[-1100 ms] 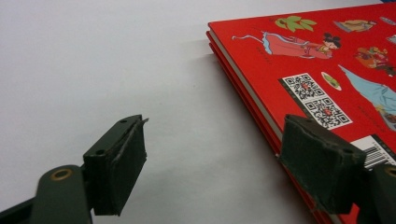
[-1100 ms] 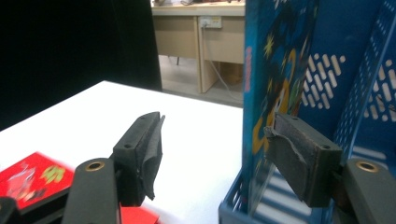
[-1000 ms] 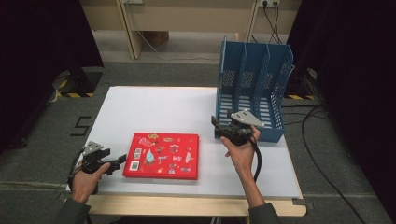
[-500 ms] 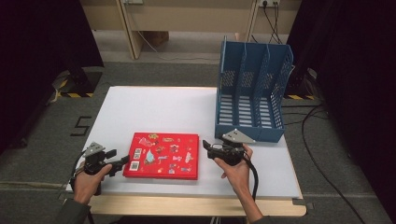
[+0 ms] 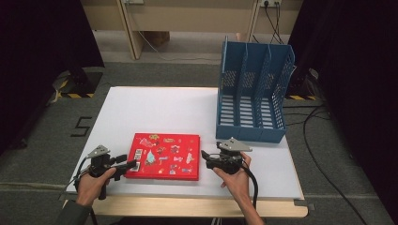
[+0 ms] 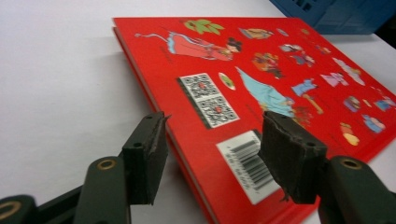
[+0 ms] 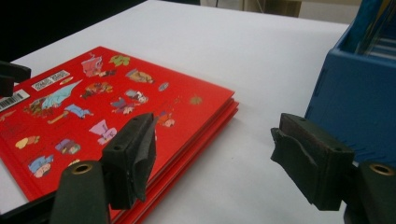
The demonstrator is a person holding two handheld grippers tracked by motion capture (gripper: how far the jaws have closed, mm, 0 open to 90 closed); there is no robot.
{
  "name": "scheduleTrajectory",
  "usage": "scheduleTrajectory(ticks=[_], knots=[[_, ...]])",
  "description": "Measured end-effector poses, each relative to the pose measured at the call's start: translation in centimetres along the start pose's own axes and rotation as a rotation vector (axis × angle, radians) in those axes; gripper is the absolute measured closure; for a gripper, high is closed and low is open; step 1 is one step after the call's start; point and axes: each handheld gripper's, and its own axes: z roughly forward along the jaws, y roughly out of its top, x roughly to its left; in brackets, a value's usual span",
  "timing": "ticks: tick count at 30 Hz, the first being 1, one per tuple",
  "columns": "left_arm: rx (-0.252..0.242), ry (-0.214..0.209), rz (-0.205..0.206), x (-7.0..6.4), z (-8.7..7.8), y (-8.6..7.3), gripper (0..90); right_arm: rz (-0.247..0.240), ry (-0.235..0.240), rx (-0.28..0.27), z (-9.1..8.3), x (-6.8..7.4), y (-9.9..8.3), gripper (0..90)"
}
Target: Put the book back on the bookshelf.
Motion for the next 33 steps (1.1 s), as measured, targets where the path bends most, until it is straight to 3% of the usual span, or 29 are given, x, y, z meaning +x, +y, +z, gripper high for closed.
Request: scheduleTrajectory(ticks=[6,8,11,15,17,22,27,29,33], knots=[[0.016,0.03,0.02,-0.5,0.0,-0.1,40.9,0.023,0.023,0.027,0.3,0.1,-0.7,29.5],[0.016,0.04,0.044,-0.7,0.0,-0.1,40.8,0.029,0.037,0.035,0.4,0.3,-0.9,29.5],[0.025,0.012,0.048,-1.2,0.0,-0.2,43.9,0.026,0.049,0.059,0.8,0.6,-1.2,29.5],[0.048,-0.022,0.083,-2.4,0.3,-0.4,45.0,0.01,0.048,0.076,1.2,0.9,-1.6,29.8],[0.057,-0.024,0.098,-2.8,0.5,-0.4,45.0,0.024,0.054,0.08,1.4,0.8,-1.8,29.8],[0.059,-0.035,0.086,-3.1,0.6,-0.5,44.4,0.081,0.073,0.101,1.6,0.4,-2.2,29.4],[0.07,-0.047,0.098,-3.5,0.7,-0.6,44.2,0.069,0.078,0.12,1.9,0.4,-2.5,29.2],[0.069,-0.047,0.102,-3.7,0.7,-0.6,44.0,0.096,0.09,0.123,2.0,0.4,-2.6,29.2],[0.071,-0.047,0.104,-4.0,0.8,-0.7,43.9,0.106,0.101,0.125,2.1,0.4,-2.6,28.5]])
